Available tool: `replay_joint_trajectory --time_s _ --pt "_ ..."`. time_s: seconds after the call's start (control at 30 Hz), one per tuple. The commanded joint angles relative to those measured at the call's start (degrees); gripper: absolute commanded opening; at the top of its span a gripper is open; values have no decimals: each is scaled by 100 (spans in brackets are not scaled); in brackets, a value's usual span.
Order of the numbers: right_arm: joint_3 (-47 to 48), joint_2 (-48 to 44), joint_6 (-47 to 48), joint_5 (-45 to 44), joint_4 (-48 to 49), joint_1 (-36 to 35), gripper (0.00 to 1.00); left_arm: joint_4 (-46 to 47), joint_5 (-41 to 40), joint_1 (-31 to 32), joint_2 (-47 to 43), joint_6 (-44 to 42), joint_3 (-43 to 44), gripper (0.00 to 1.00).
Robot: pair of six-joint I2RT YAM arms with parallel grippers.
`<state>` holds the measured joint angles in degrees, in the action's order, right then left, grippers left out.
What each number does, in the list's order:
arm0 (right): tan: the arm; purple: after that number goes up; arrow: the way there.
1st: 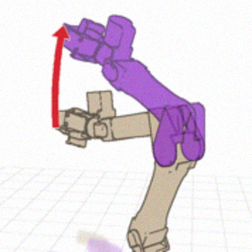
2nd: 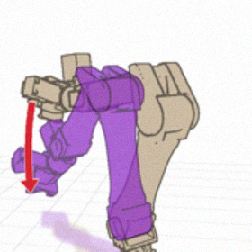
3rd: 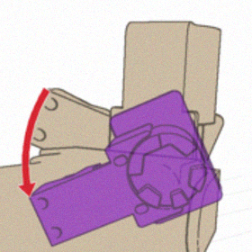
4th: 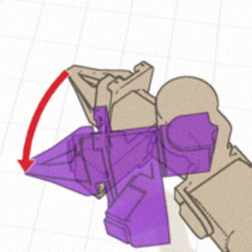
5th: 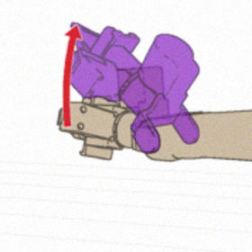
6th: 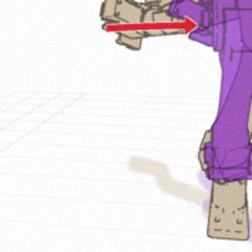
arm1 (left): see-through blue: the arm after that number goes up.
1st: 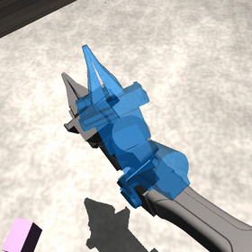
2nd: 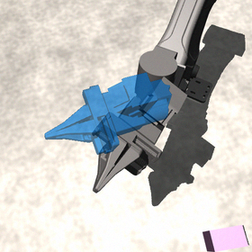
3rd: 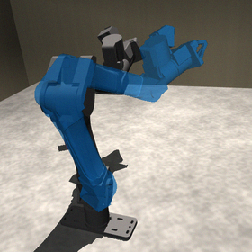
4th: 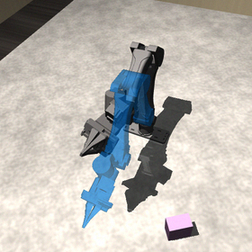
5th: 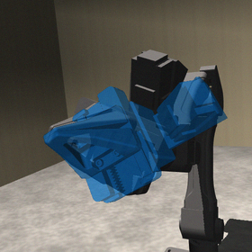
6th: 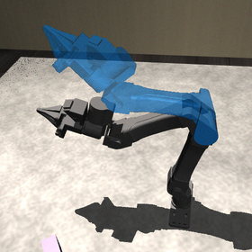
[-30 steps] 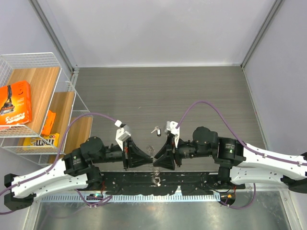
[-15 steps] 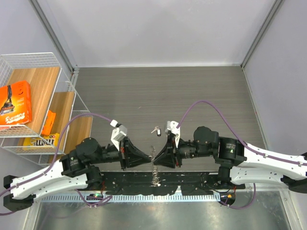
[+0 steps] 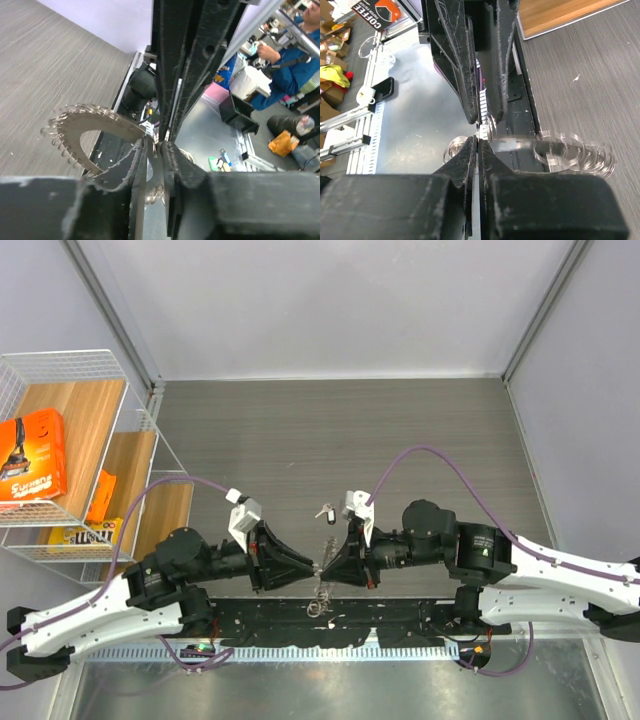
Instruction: Put the keys on the keyring
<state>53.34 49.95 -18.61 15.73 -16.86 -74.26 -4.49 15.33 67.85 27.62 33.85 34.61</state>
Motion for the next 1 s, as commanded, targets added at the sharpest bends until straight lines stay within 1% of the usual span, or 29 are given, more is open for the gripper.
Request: replay_joint_trajectory --time_s 0.0,0.03,0.07,0.13,0.17,0.2,0.27,0.37,0.47,0.57,0.67,0.83,0.97 --pt "702 84 340 -157 -403 -27 6 -270 -399 0 -194 -53 309 42" --pt "773 85 410 -253 -510 -36 6 -385 -486 0 -256 -53 327 48" --pt "913 128 463 -280 -668 -36 6 -490 -548 8 -335 -53 353 55" --pt "1116 190 560 -342 -914 -27 6 -692 -689 0 -476 -10 371 78" --pt "1187 216 595 -333 -976 -19 5 -772 -777 0 -555 25 388 85" --pt "1335 295 613 -325 -1090 -27 6 -833 -838 8 -608 43 397 90" --pt "1581 444 709 -246 -1327 -27 6 -887 -804 0 -696 61 467 93" --pt "1934 673 815 -70 -1679 -27 6 -896 -664 0 -731 52 581 95" --pt "2346 875 1034 290 -2065 -53 6 -852 -374 0 -626 -27 696 95" --pt "2672 1130 1193 457 -2391 -106 6 -720 30 8 -398 -71 836 95" --pt "3067 1376 1281 642 -2777 -133 6 -903 250 8 -135 -255 1108 95" --pt "3454 1605 1325 756 -3024 -168 6 -1334 523 8 314 -677 1539 95" --pt "3586 1746 1334 844 -3095 -168 6 -1116 743 0 481 -765 1505 90"
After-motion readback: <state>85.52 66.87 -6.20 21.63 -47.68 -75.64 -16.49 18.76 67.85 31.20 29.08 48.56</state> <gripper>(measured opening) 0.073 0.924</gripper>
